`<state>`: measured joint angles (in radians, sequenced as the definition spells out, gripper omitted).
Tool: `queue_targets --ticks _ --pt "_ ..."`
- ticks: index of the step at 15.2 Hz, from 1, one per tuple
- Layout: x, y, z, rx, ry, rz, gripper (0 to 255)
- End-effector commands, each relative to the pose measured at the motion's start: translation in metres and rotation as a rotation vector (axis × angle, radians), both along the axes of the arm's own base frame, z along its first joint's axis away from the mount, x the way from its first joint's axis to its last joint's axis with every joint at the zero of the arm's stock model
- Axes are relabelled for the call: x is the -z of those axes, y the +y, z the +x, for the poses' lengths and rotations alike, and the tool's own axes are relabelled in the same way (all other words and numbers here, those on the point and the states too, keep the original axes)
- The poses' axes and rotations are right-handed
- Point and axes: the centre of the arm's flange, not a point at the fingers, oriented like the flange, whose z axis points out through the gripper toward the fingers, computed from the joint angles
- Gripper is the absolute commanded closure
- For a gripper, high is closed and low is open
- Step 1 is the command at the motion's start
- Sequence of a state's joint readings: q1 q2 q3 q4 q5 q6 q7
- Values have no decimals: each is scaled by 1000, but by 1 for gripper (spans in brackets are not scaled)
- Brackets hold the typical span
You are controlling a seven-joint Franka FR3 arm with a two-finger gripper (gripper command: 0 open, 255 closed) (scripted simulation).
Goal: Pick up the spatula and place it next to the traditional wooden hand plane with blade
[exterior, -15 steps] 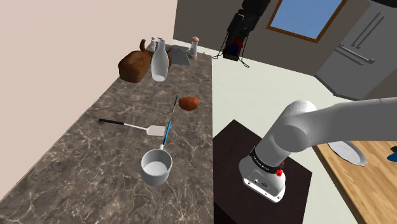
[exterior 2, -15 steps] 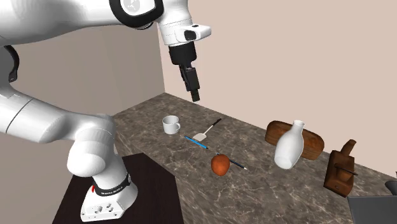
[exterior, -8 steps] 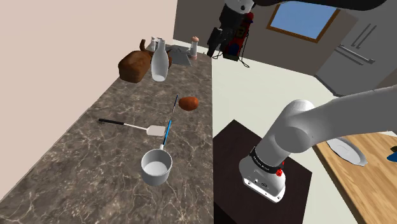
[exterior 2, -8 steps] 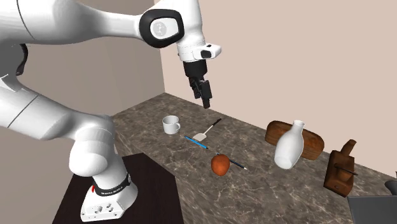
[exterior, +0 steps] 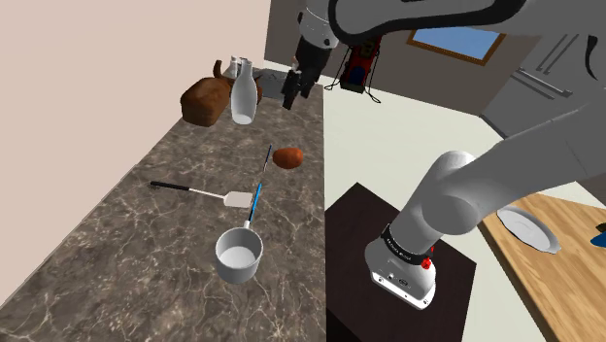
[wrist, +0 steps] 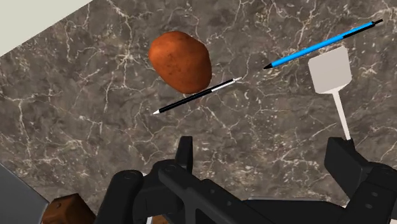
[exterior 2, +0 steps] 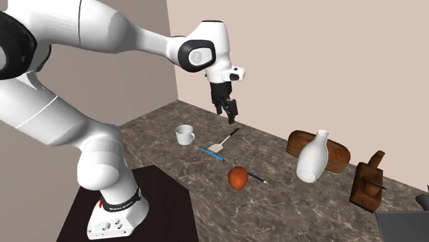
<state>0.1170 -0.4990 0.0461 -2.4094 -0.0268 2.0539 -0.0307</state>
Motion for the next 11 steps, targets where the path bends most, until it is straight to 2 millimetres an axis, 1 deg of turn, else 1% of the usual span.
queue_targets --ticks 1,11 --pt "19 16 15 -33 6 2 0" --pt "110 93 68 -193 41 9 0"
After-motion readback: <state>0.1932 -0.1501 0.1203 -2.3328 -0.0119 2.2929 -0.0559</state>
